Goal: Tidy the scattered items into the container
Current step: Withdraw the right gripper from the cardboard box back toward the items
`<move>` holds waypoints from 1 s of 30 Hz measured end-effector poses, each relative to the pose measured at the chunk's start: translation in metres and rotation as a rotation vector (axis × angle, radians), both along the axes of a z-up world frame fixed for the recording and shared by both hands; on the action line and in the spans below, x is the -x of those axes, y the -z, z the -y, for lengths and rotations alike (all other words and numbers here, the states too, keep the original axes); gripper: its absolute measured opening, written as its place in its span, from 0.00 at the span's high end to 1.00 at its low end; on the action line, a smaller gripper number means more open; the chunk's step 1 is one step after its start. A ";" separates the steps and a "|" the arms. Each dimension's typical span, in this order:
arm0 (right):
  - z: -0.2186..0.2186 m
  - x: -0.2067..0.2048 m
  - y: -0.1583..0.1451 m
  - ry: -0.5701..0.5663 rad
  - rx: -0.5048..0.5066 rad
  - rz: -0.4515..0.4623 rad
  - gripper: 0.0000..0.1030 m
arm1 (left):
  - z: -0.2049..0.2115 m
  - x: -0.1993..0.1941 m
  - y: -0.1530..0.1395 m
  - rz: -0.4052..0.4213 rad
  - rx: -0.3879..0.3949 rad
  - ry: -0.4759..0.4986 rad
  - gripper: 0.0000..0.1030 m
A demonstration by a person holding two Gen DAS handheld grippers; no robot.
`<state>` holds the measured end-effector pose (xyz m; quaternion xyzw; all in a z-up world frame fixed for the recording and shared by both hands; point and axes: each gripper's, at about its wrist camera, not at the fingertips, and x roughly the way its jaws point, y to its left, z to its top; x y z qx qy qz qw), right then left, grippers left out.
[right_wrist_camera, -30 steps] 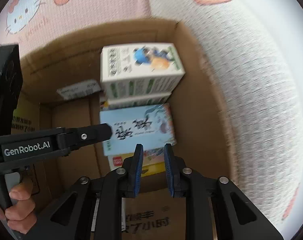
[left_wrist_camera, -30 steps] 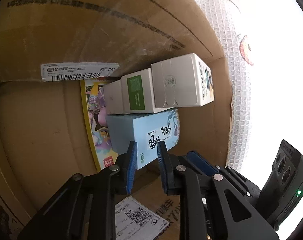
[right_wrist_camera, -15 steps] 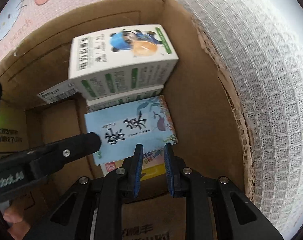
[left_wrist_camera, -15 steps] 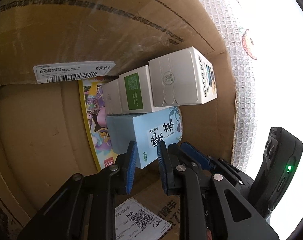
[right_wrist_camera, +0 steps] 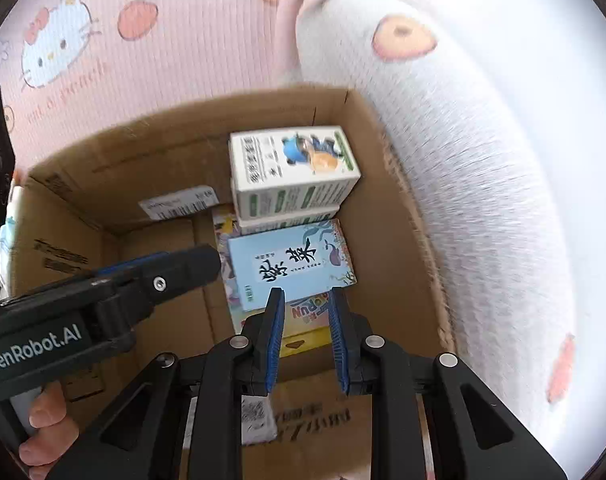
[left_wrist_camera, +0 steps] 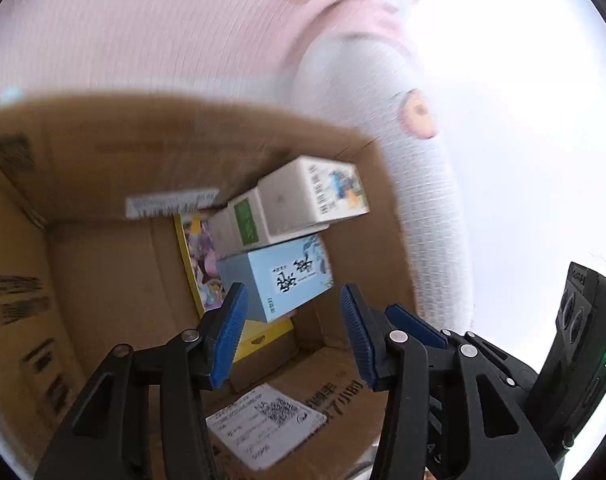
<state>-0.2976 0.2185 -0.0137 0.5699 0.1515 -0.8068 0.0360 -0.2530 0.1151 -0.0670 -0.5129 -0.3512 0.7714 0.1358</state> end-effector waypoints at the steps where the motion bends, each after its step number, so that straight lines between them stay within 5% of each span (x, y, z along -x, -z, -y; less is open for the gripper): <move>1: 0.001 -0.005 -0.008 -0.005 0.003 -0.016 0.82 | 0.008 -0.003 -0.007 -0.029 0.015 -0.004 0.48; 4: -0.013 -0.023 -0.027 -0.023 -0.003 -0.086 0.82 | -0.002 -0.038 -0.035 -0.156 0.079 -0.029 0.47; 10: 0.027 -0.074 -0.056 -0.043 -0.044 -0.263 0.82 | 0.018 -0.057 -0.084 -0.382 0.243 -0.024 0.46; 15: 0.045 -0.112 -0.070 -0.023 -0.032 -0.290 0.81 | 0.006 -0.072 -0.066 -0.478 0.307 -0.010 0.45; 20: 0.053 -0.140 -0.047 0.016 0.014 -0.316 0.80 | 0.016 -0.107 -0.068 -0.568 0.398 0.043 0.45; 23: 0.061 -0.157 -0.037 0.031 -0.027 -0.367 0.80 | 0.032 -0.133 -0.060 -0.595 0.455 0.070 0.45; 30: 0.073 -0.208 -0.019 0.057 0.085 -0.431 0.80 | 0.099 -0.197 -0.031 -0.578 0.539 0.052 0.39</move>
